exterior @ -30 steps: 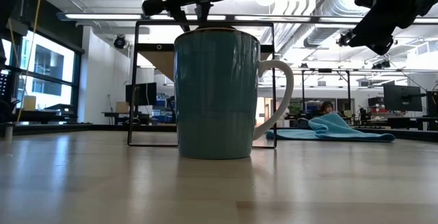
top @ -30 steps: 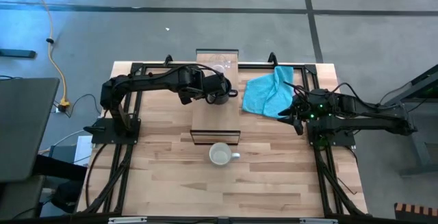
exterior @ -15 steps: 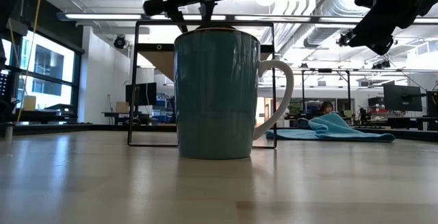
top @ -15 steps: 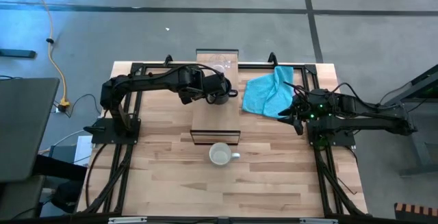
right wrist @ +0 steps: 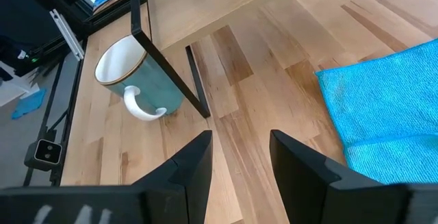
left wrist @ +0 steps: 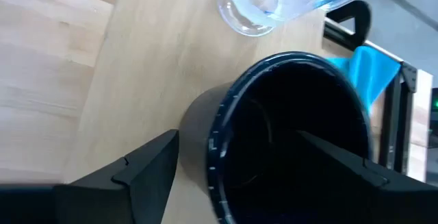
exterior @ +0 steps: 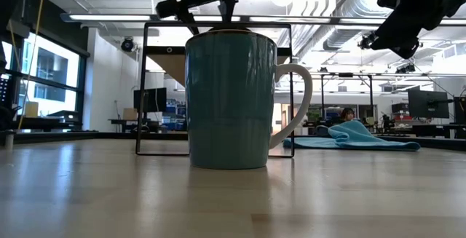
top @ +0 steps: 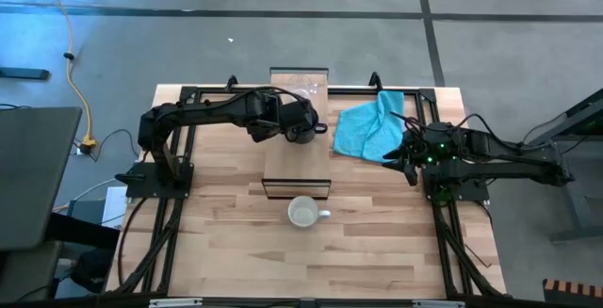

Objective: Stack small to large cups/mugs on shelf
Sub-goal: Put the blue mug on the shelf

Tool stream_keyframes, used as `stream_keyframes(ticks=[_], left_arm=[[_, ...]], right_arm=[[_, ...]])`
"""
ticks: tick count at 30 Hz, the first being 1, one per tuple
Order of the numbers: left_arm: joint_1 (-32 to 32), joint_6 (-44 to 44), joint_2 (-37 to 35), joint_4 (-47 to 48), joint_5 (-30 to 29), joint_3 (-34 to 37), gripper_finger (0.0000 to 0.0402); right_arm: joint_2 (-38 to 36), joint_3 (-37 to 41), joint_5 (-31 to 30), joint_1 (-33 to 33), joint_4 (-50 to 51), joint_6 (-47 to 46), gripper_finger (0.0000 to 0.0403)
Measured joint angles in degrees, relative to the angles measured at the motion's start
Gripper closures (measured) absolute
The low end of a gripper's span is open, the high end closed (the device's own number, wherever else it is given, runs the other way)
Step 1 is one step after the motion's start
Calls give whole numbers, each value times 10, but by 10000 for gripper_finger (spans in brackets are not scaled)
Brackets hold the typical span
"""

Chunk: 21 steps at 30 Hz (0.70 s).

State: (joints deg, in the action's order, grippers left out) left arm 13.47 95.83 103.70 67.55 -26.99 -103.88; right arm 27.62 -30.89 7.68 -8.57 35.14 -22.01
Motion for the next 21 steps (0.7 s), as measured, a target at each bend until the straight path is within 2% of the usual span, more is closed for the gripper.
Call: stream_keyframes(ticks=[12,21], left_arm=[[0,-16,-54,-2,-30,0,128],[0,-77,-112,-1,-38,0,130]], right_arm=[[0,0,0,0,0,0,266],[0,0,0,0,-2,-8,266]])
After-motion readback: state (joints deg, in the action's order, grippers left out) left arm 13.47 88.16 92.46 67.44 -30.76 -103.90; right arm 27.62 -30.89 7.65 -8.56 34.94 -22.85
